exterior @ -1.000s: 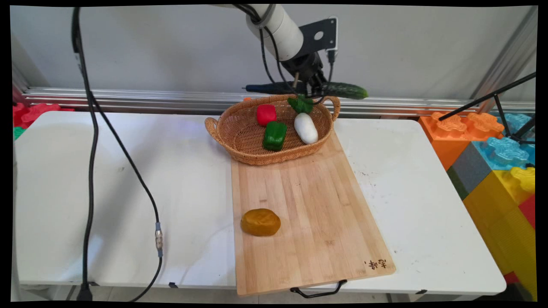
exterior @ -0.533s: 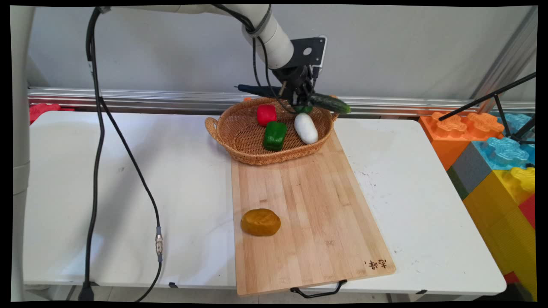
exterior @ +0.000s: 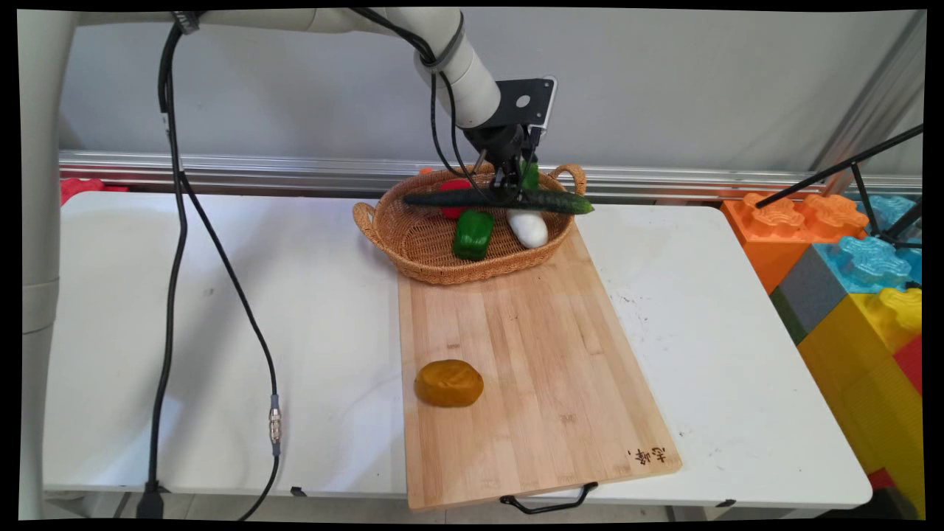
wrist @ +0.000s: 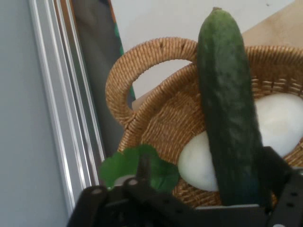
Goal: Place the picked object in the vegetable basket
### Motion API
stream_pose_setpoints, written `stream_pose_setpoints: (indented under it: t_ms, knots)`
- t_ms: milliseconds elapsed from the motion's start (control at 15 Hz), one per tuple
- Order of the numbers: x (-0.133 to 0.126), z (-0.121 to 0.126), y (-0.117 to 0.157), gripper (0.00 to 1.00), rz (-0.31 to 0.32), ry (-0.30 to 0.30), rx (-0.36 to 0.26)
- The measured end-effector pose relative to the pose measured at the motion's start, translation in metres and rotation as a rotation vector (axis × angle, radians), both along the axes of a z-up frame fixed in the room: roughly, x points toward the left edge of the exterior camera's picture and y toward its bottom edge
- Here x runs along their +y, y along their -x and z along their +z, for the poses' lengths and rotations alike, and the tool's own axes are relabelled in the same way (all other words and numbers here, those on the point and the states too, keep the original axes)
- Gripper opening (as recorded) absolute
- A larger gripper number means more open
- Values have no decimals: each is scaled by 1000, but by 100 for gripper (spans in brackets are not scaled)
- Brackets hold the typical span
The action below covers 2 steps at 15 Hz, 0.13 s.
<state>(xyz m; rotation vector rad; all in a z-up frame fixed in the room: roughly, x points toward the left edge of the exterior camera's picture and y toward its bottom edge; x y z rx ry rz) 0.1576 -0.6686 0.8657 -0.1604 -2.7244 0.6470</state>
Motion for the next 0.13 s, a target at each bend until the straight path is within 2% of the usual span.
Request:
stream_pose_setpoints:
  t_ms: [133]
  knots:
    - [1, 1, 1, 100, -4, -1, 3]
